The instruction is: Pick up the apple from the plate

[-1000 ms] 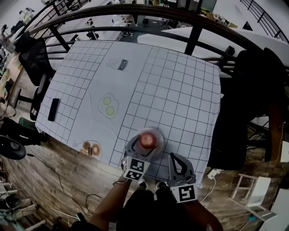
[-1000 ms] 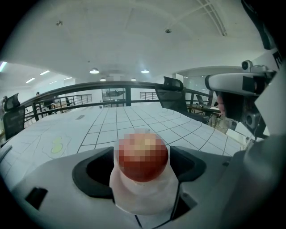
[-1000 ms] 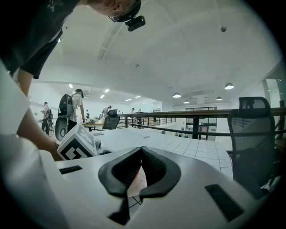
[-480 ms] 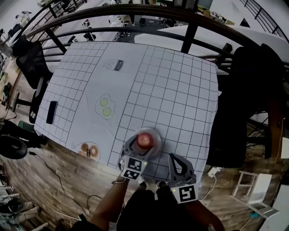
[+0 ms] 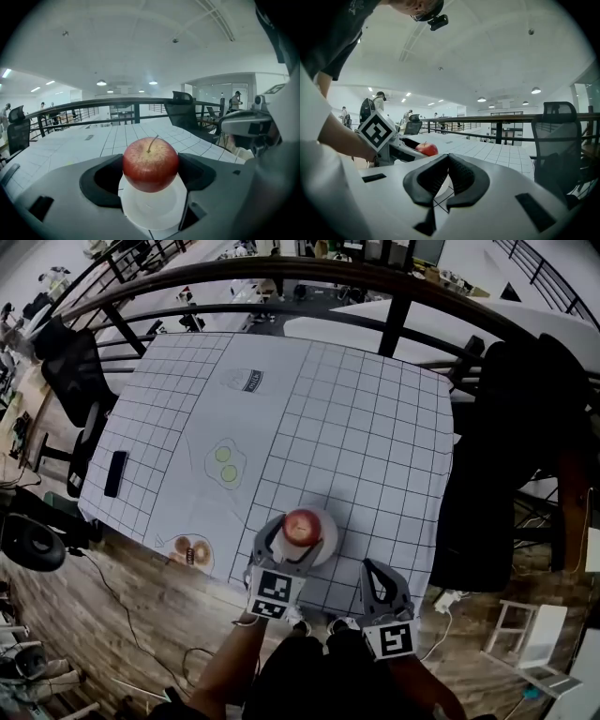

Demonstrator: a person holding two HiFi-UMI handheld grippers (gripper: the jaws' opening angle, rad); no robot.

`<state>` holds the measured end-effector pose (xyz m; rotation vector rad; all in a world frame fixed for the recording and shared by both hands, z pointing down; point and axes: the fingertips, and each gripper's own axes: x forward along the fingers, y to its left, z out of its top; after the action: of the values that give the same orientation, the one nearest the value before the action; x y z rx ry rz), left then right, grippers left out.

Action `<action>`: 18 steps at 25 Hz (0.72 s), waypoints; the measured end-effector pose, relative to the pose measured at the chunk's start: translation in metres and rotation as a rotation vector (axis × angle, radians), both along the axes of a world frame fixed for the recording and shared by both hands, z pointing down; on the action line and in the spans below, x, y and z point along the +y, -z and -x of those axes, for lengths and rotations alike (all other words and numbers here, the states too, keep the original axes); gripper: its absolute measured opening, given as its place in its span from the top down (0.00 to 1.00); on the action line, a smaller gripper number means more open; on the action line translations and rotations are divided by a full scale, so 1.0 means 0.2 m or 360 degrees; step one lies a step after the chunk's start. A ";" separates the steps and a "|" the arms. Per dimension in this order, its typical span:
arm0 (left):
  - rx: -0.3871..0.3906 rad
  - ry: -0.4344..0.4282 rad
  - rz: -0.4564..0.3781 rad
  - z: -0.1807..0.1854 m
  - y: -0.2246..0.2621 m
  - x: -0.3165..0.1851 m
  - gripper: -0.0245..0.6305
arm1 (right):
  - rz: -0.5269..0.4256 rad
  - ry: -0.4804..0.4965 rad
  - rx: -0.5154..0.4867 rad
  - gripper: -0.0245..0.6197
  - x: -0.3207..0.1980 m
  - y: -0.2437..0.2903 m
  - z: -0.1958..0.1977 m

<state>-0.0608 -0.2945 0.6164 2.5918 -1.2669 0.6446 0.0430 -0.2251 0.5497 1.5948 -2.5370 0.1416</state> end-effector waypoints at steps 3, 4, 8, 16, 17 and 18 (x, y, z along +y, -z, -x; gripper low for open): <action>0.0013 0.0002 -0.0035 0.00 0.12 0.03 0.38 | -0.0035 -0.0001 -0.0004 0.93 0.00 0.04 -0.01; 0.0019 0.0005 -0.0050 0.00 0.16 0.03 0.38 | -0.0050 0.0005 -0.0006 0.93 0.00 0.06 -0.01; 0.0074 0.0039 -0.0076 0.01 0.33 0.08 0.38 | -0.0109 0.0032 -0.0018 0.93 -0.01 0.14 0.01; 0.0120 0.0031 -0.0140 0.00 0.53 0.21 0.38 | -0.0229 0.0058 0.0021 0.93 -0.02 0.31 0.05; 0.0122 0.0032 -0.0142 0.00 0.54 0.23 0.38 | -0.0240 0.0062 0.0020 0.93 -0.02 0.33 0.05; 0.0125 0.0035 -0.0144 0.00 0.55 0.25 0.38 | -0.0252 0.0072 0.0025 0.93 -0.01 0.34 0.06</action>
<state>-0.0608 -0.2455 0.5065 2.6429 -1.3273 0.4871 0.0319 -0.2281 0.4814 1.5825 -2.6283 -0.0782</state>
